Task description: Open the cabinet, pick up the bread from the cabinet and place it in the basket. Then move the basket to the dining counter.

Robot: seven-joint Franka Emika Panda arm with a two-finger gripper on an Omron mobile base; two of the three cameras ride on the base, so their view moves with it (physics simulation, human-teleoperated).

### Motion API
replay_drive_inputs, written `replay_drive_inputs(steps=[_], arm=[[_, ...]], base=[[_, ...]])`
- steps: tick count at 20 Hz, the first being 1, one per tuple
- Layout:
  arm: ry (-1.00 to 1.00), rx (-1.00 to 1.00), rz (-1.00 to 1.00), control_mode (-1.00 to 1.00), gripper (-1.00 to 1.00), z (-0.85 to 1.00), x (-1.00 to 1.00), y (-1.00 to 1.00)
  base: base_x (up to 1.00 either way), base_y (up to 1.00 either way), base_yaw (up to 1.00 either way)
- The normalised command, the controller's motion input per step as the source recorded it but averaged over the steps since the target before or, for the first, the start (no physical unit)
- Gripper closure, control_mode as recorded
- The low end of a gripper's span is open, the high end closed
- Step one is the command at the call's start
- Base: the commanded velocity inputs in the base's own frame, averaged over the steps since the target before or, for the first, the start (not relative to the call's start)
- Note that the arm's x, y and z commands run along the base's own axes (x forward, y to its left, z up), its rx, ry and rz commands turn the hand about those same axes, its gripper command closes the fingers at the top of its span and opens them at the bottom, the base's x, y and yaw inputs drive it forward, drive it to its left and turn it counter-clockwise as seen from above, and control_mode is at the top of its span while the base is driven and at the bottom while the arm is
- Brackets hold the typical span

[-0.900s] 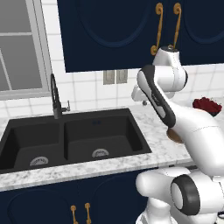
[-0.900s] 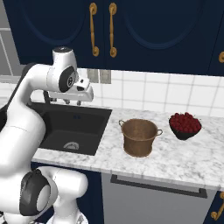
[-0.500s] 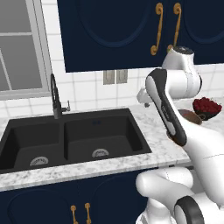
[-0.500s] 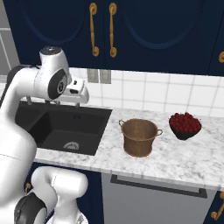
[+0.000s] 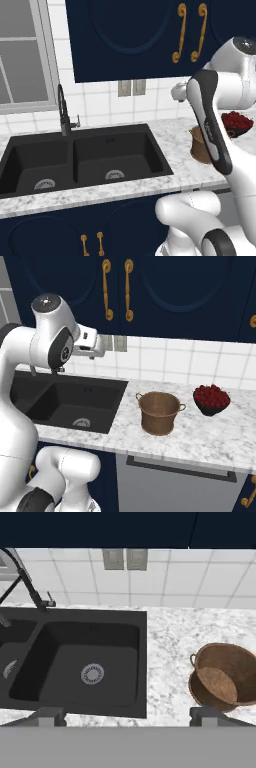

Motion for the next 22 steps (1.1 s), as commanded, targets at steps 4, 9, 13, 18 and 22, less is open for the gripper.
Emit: replay_drive_inputs(steps=[4,9,13,18,22], arm=[[-0.31,0.0,0.0,-1.0,-1.0,0.89,0.09,-0.14],[-0.27,0.0,0.0,-1.0,-1.0,0.67,0.25,-0.02],[-0.2,0.0,0.0,-1.0,-1.0,0.22,0.37,0.0],[-0.01,0.0,0.0,-1.0,-1.0,0.0,0.38,-0.07],[-0.04,0.0,0.0,-1.0,-1.0,0.0,0.53,-0.23]], base=[[0.0,0.0,0.0],[0.0,0.0,0.0],[0.0,0.0,0.0],[0.0,0.0,0.0],[0.0,0.0,0.0]])
